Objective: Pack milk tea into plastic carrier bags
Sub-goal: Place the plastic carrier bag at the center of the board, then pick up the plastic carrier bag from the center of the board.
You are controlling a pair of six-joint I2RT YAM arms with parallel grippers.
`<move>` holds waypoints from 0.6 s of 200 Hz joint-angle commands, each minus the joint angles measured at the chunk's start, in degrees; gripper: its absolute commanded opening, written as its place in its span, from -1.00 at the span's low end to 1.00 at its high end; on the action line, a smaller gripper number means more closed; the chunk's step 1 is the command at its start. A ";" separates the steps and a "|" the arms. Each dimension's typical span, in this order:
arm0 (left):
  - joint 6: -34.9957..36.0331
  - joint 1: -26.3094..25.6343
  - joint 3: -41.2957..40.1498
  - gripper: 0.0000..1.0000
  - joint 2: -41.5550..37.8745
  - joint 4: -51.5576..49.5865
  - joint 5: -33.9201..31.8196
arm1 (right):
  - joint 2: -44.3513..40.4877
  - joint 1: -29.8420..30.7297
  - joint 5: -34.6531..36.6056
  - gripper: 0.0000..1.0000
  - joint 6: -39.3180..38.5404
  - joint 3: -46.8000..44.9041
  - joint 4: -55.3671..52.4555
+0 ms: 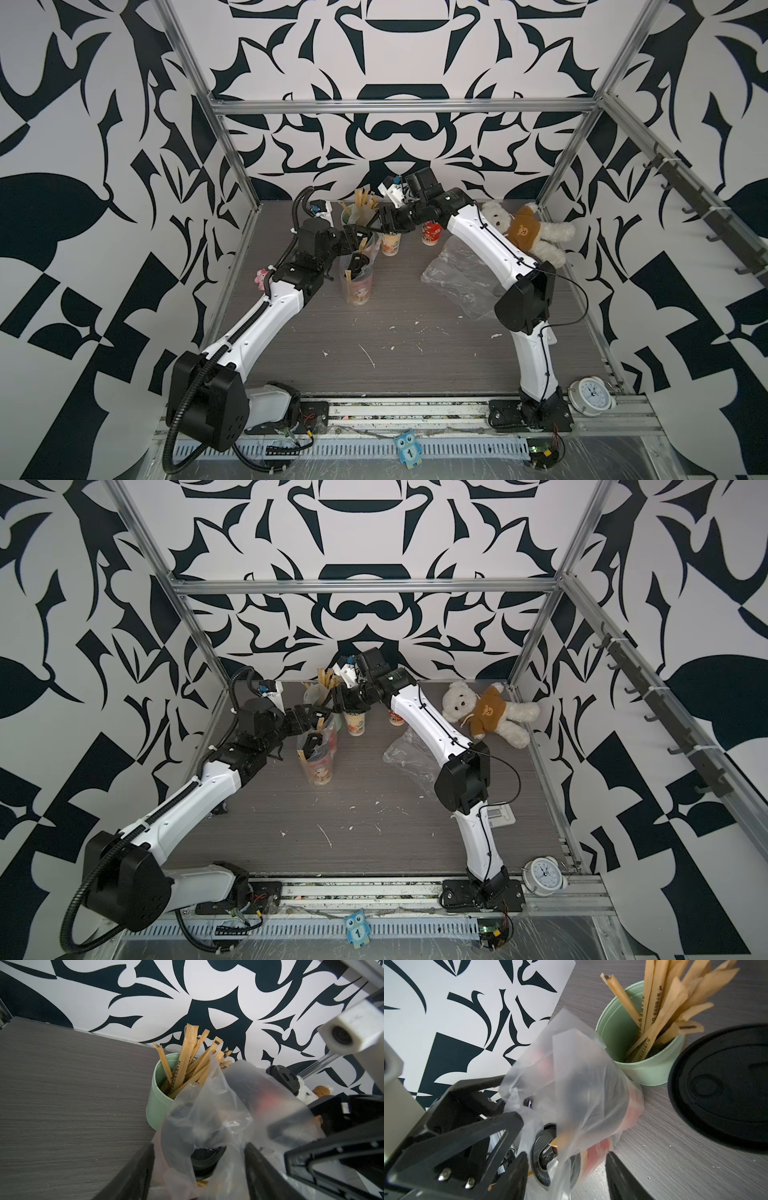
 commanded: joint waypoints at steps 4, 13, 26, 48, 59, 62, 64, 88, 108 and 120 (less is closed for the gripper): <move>1.09 0.38 1.76 0.59 -3.67 0.24 -0.77 | -5.64 -0.32 0.35 0.41 -0.99 0.55 -0.04; 1.31 0.37 1.70 0.63 -4.33 0.24 -0.64 | -6.48 -0.27 0.67 0.45 -1.31 0.27 -0.09; 1.58 0.39 1.82 0.67 -5.28 0.15 -0.57 | -7.79 -0.31 1.10 0.50 -1.63 -0.20 -0.17; 2.21 0.32 1.87 0.68 -6.73 -0.15 -0.54 | -9.94 -0.38 1.57 0.55 -2.02 -1.08 0.05; 2.49 0.37 1.86 0.68 -7.36 -0.38 -0.56 | -10.90 -0.48 1.65 0.56 -2.19 -1.50 -0.04; 2.51 0.35 1.83 0.68 -7.54 -0.45 -0.68 | -11.19 -0.59 1.66 0.56 -2.22 -1.71 -0.11; 2.63 0.32 1.85 0.68 -7.63 -0.46 -0.63 | -11.35 -0.64 1.72 0.57 -2.27 -1.82 -0.08; 3.01 0.32 2.30 0.68 -9.21 -1.15 -0.27 | -14.82 -1.35 3.85 0.57 -3.84 -3.98 -1.56; 2.98 0.29 3.21 0.62 -10.73 -0.95 4.03 | -20.97 -3.51 7.82 0.57 -5.27 -10.15 -1.77; 2.64 0.08 4.26 0.57 -11.11 -0.64 8.81 | -26.03 -6.72 9.65 0.51 -5.24 -15.94 -0.50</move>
